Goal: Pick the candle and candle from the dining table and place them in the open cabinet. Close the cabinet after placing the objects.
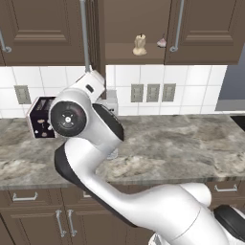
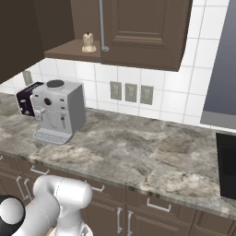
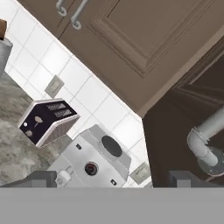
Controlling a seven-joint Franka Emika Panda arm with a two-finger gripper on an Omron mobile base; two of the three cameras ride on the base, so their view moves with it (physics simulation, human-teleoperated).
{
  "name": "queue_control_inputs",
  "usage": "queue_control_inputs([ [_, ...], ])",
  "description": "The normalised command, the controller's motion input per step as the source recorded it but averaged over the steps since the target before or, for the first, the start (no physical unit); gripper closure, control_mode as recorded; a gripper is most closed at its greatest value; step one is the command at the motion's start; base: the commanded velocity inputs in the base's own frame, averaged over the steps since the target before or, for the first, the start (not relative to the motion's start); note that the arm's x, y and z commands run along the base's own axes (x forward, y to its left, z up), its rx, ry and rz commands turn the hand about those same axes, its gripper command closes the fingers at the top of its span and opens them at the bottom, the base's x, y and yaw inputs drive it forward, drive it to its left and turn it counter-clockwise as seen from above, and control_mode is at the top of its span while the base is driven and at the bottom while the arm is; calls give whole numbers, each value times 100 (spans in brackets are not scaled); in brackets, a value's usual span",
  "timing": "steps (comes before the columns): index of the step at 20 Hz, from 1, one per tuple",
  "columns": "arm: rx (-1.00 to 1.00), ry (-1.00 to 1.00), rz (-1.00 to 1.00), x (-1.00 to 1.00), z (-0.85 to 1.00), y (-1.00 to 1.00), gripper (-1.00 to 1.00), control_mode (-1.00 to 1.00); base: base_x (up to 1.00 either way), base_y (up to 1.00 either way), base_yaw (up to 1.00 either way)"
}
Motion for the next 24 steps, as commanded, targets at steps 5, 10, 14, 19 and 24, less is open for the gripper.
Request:
queue_control_inputs([
  [5, -19, 0, 10, 39, 1, 7, -100, -100, 0, 0, 0],
  [10, -23, -4, 11, 0, 0, 34, -100, -100, 0, 0, 0],
  [14, -23, -10, 7, 10, 0, 17, -100, -100, 0, 0, 0],
  [19, -17, -12, 3, 32, 0, 0, -100, -100, 0, 0, 0],
  [24, -7, -10, 1, 61, 0, 0, -100, -100, 0, 0, 0],
])
